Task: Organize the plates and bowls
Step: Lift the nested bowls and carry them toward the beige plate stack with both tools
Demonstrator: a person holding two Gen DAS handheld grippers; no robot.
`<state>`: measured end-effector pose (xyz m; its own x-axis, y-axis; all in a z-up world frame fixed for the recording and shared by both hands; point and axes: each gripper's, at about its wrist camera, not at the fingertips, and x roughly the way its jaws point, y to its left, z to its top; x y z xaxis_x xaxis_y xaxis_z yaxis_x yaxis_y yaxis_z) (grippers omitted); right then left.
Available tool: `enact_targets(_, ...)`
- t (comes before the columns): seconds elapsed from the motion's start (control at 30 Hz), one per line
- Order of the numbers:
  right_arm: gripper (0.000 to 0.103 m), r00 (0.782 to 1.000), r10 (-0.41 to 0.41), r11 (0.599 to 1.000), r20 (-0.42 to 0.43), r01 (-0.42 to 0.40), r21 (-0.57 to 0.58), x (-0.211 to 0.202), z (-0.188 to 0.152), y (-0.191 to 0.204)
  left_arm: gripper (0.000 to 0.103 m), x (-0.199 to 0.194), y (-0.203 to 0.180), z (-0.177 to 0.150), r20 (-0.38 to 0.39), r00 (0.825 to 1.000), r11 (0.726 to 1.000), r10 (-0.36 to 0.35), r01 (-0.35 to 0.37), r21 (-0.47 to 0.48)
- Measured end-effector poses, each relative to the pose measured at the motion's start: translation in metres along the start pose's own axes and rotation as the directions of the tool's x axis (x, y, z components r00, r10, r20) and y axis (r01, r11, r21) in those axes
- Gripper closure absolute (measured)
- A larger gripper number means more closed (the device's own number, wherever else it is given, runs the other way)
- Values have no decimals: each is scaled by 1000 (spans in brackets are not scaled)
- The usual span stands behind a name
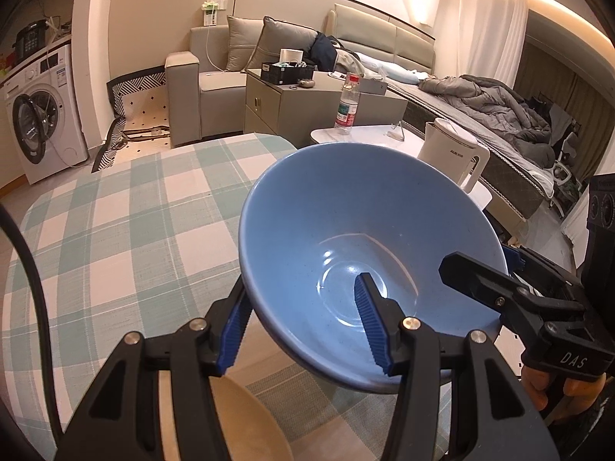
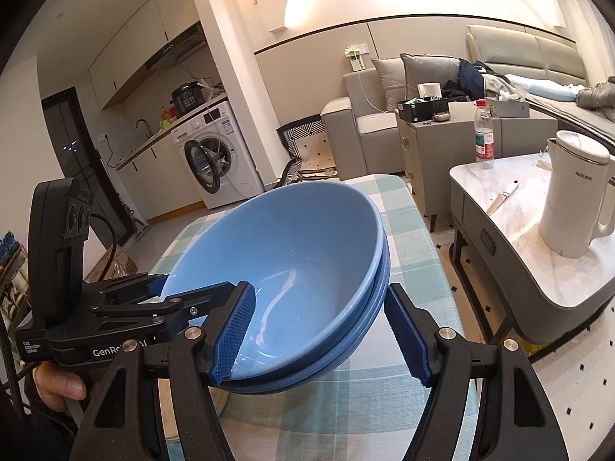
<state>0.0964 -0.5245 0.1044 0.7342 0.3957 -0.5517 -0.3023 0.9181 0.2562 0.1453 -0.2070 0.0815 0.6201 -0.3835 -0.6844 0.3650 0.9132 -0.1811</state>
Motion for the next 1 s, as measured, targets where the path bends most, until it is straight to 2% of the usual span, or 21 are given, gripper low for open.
enact_targets(0.57, 31, 998, 66, 995, 3, -65, -71, 4, -4, 52, 50, -42, 31, -20, 58, 997, 997, 53, -50, -51)
enact_targets(1.0, 31, 995, 104, 990, -8, -104, -91, 10, -7, 74, 50, -61, 50, -37, 65, 994, 993, 83, -77, -87)
